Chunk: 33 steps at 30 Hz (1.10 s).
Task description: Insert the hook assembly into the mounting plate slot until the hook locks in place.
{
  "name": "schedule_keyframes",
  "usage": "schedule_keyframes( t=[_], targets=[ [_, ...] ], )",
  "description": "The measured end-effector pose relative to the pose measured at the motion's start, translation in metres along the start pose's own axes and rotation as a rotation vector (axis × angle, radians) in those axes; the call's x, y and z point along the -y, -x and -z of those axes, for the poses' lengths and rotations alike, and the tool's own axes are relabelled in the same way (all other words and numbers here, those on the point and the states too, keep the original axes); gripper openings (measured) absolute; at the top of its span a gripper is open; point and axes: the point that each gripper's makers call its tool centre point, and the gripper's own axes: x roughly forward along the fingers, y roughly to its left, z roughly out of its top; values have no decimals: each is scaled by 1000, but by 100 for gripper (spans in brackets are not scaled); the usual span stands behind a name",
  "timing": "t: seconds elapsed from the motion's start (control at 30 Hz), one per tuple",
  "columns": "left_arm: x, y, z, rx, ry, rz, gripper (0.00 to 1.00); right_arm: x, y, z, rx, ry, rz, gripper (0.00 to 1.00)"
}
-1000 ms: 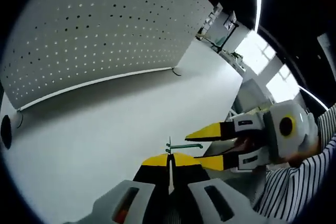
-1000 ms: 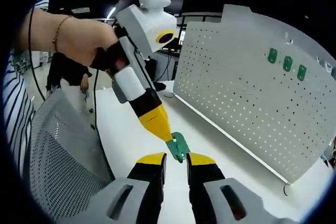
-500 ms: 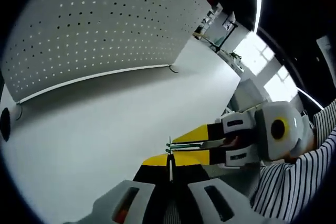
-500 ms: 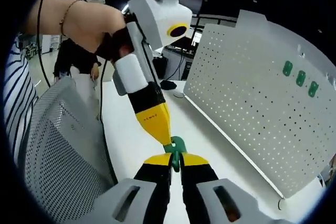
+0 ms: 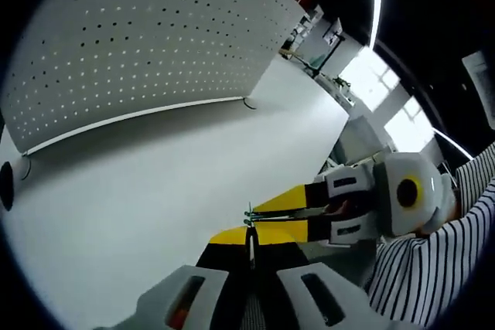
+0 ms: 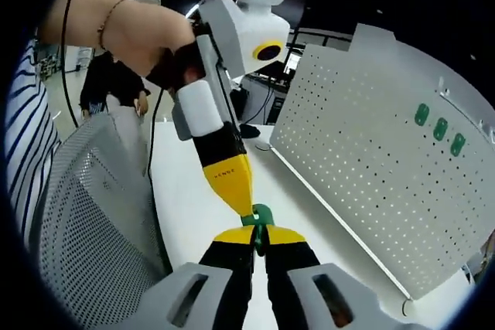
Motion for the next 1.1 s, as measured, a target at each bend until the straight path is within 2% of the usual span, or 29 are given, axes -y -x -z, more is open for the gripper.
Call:
schedule_keyframes(
  t=[0.33, 0.5, 0.57, 0.6, 0.67, 0.8, 0.93, 1.0, 1.1],
  targets=[
    [1, 2, 2, -5, -10, 7, 1, -4, 0, 0, -14, -15, -13, 1],
    [2, 3, 6, -12, -63, 11, 1, -7, 0, 1, -26, -25, -33, 1],
    [3, 4, 5, 4, -83, 13, 2, -6, 1, 0, -23, -57, -38, 1],
    [3, 5, 5, 10, -84, 16, 2, -7, 1, -1, -22, -100, -49, 1],
    [3, 6, 5, 19, -69, 22, 2, -8, 1, -1, -19, -142, -60, 1],
    [0, 7, 7, 40, -35, 35, 2, -11, 1, -2, -20, -116, -66, 1],
    [-5, 8, 12, 48, -58, -3, 10, -14, -1, -2, -22, -126, -77, 1],
    [-7, 11, 14, 57, -40, -9, 10, -13, -1, -1, -24, -118, -65, 1],
    [-9, 17, 11, 111, -34, -18, 14, -11, 0, -2, -18, -168, -65, 1]
  ],
)
